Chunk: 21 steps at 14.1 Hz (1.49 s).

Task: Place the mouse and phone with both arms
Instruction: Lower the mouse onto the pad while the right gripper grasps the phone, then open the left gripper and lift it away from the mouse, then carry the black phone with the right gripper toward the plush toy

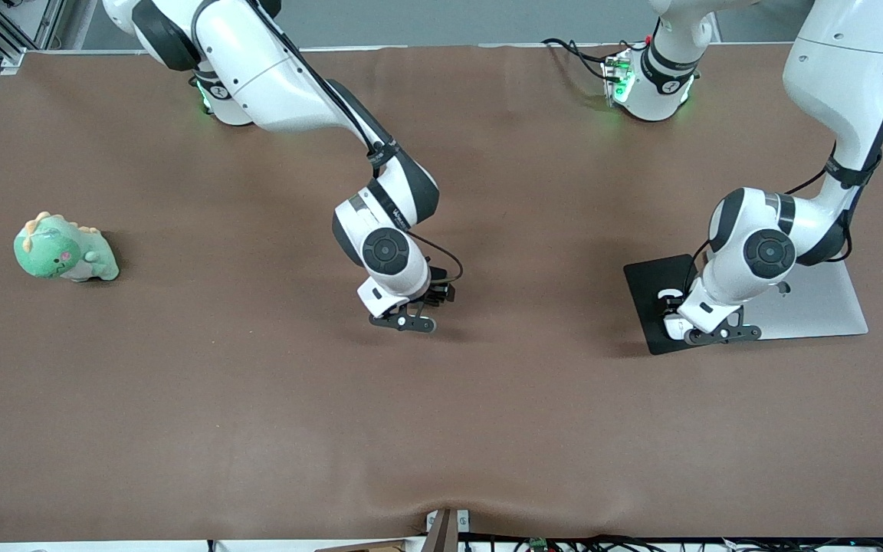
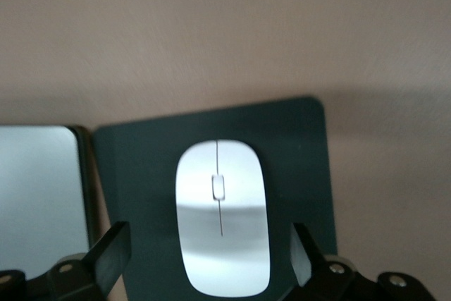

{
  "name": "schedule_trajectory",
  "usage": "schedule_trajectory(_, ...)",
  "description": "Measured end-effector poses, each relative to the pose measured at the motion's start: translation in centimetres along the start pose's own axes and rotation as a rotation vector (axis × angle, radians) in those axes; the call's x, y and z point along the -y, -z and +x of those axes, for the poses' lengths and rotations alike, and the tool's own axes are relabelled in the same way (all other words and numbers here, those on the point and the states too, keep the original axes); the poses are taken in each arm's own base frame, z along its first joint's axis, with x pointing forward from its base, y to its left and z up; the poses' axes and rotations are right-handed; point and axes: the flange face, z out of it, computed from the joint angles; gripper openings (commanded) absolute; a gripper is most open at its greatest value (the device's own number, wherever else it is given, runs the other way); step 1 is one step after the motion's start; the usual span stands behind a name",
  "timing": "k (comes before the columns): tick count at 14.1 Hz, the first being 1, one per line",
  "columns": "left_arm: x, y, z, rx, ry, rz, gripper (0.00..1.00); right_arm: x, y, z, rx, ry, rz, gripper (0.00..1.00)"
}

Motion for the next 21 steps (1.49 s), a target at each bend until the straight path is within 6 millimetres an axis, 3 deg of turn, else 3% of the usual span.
schedule_trajectory(1, 0.1, 1.5, 0.6, -0.007, 0.003, 0.009, 1.00, 0.1, -0.4, -0.1, 0.003, -0.013, -0.004, 1.00)
schedule_trajectory(3, 0.2, 6.3, 2.3, 0.005, 0.010, 0.048, 1.00, 0.0, -0.8, -0.2, 0.006, -0.026, -0.008, 1.00)
schedule_trajectory(7, 0.8, 19.2, 5.4, 0.037, 0.074, 0.086, 1.00, -0.1, -1.4, -0.2, 0.009, -0.052, -0.014, 1.00)
schedule_trajectory(9, 1.3, 24.5, 5.7, 0.078, 0.108, 0.074, 1.00, 0.0, -1.8, -0.1, -0.002, -0.089, -0.004, 1.00)
schedule_trajectory(11, 1.5, 28.0, 5.2, 0.116, 0.119, 0.078, 1.00, 0.3, -2.2, -0.4, -0.007, -0.104, 0.000, 1.00)
schedule_trajectory(12, 1.5, 29.7, 4.8, 0.111, 0.123, 0.079, 1.00, 0.5, -2.3, -0.6, -0.009, -0.101, -0.001, 0.81)
schedule_trajectory(13, 1.5, 31.5, 4.4, 0.094, 0.126, 0.080, 1.00, 0.6, -2.3, -0.7, -0.019, -0.089, -0.012, 0.42)
schedule_trajectory(14, 1.4, 33.4, 3.7, 0.072, 0.127, 0.079, 1.00, 0.5, -2.5, -0.8, -0.038, -0.071, -0.031, 0.29)
schedule_trajectory(19, 0.7, 40.8, -0.4, 0.009, 0.072, 0.058, 1.00, 0.3, -2.1, -0.3, -0.073, -0.055, -0.052, 0.03)
schedule_trajectory(21, 1.2, 42.8, -1.5, -0.014, 0.043, 0.037, 1.00, -0.6, -0.3, 1.0, -0.084, -0.073, -0.066, 0.02)
